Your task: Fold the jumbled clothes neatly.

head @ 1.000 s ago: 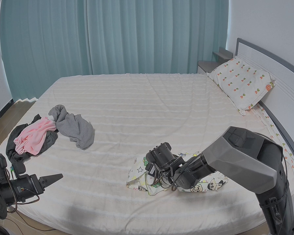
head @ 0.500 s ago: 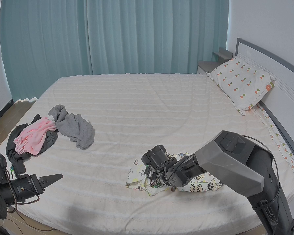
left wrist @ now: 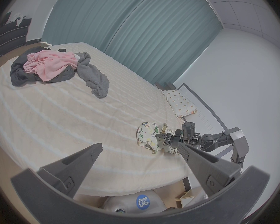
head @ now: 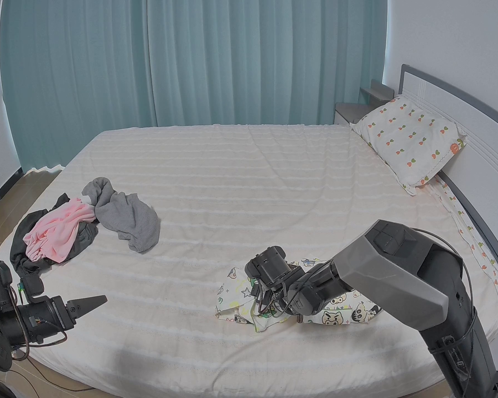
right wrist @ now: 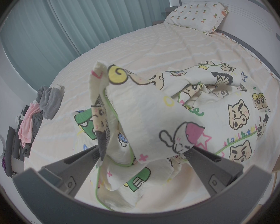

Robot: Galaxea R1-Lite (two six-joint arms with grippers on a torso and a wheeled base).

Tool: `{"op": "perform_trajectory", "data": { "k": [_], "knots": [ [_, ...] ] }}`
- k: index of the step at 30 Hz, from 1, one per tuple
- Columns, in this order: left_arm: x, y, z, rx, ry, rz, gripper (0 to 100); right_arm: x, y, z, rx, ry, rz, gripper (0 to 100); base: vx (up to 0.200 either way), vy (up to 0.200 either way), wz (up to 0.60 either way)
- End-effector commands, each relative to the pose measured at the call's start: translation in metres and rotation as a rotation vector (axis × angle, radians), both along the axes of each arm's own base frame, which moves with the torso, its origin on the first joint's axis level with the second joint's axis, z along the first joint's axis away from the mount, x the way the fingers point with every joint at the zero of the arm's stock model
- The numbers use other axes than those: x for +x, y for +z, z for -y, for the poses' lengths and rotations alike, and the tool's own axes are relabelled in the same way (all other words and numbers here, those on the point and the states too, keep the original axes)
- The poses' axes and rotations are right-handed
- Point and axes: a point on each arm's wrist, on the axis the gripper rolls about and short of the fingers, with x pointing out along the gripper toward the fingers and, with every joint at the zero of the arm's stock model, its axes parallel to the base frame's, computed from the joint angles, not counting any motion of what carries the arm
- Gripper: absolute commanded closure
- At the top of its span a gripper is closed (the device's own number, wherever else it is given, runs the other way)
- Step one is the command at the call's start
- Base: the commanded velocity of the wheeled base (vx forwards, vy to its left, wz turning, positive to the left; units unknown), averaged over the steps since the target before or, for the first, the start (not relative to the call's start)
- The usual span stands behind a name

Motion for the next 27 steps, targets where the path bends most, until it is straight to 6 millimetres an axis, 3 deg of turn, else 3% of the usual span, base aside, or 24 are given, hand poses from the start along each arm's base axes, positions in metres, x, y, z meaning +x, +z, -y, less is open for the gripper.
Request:
{"op": "perform_trajectory", "data": {
  "k": [1,12,20,27],
  "knots": [
    [-0.001,-0.005,0.012,-0.017,-0.074,-0.036,0,0.001,-0.002,-0.001,0.003,0.001,0.0,100,0.0,0.0,0.0],
    [0.009,-0.023,0.038,-0.045,-0.238,-0.158,0,-0.002,0.0,-0.001,-0.007,0.014,0.0,100,0.0,0.0,0.0],
    [0.016,-0.033,0.05,-0.044,-0.309,-0.201,0,-0.012,0.04,0.007,0.038,0.022,0.021,100,0.0,0.0,0.0],
    [0.018,-0.037,0.056,-0.042,-0.345,-0.215,0,-0.026,0.072,0.025,0.13,0.061,0.035,100,0.0,0.0,0.0]
  ]
}}
